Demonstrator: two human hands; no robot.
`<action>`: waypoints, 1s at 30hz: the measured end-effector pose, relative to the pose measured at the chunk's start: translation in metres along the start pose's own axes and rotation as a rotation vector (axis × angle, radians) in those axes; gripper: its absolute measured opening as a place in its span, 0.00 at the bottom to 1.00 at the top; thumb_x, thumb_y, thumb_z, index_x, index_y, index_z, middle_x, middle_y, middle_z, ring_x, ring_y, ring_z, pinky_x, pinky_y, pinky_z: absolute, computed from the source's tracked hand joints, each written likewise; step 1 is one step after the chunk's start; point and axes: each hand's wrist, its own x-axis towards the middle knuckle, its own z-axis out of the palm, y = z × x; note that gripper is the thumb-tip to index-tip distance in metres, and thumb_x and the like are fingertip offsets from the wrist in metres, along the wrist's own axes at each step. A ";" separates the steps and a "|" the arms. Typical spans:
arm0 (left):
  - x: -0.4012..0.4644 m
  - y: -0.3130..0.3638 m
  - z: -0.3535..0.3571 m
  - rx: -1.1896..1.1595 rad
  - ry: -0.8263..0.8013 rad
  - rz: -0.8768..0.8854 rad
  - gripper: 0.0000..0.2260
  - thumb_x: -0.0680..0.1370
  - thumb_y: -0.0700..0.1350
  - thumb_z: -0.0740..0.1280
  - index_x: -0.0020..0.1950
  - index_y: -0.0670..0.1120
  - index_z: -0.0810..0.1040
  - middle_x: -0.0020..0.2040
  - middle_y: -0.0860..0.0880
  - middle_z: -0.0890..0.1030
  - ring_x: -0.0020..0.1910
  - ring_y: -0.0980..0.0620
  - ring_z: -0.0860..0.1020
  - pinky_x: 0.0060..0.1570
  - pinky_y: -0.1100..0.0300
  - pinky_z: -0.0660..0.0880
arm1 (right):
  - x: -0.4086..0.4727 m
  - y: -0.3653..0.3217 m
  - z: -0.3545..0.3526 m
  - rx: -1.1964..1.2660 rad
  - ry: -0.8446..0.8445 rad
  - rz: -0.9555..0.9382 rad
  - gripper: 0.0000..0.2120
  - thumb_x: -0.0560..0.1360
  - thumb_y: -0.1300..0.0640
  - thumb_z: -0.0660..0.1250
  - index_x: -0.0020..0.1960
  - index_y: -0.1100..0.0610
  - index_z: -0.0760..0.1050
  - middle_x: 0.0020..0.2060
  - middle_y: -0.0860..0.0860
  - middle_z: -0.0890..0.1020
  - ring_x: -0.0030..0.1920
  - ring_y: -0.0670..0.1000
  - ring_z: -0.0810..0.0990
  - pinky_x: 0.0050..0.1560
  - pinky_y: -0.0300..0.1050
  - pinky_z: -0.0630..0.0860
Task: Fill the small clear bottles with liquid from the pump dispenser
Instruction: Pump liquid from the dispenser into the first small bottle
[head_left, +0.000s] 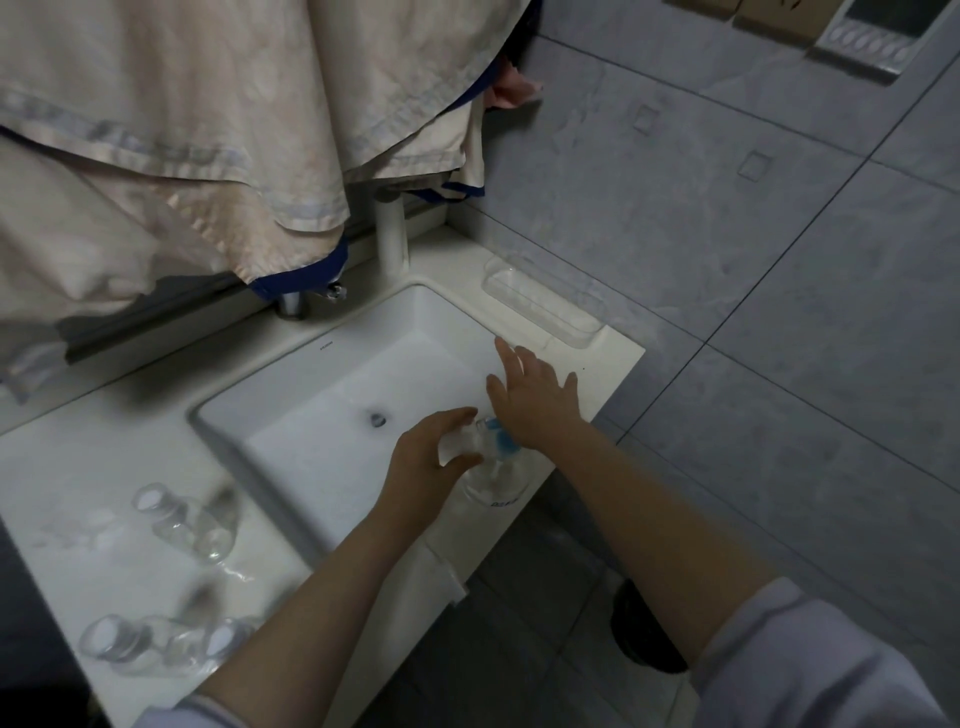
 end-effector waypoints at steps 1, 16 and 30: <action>0.000 0.001 0.000 0.004 -0.004 -0.002 0.20 0.72 0.42 0.71 0.64 0.42 0.75 0.61 0.45 0.78 0.59 0.51 0.76 0.59 0.71 0.65 | -0.001 0.000 0.002 0.010 0.001 0.008 0.27 0.81 0.43 0.42 0.77 0.45 0.36 0.77 0.50 0.49 0.76 0.57 0.51 0.72 0.65 0.42; 0.000 -0.001 0.000 -0.009 -0.005 0.004 0.20 0.71 0.42 0.72 0.63 0.45 0.75 0.61 0.48 0.78 0.55 0.61 0.72 0.50 0.86 0.61 | -0.001 0.001 0.009 0.033 0.016 0.025 0.27 0.81 0.42 0.42 0.76 0.44 0.36 0.78 0.50 0.48 0.76 0.57 0.50 0.72 0.65 0.42; -0.003 0.005 -0.001 -0.055 0.002 -0.018 0.21 0.72 0.41 0.72 0.64 0.43 0.75 0.61 0.47 0.78 0.59 0.54 0.75 0.60 0.69 0.66 | -0.001 -0.001 0.001 0.019 -0.009 0.019 0.27 0.81 0.42 0.43 0.76 0.45 0.36 0.78 0.50 0.48 0.76 0.57 0.51 0.71 0.65 0.42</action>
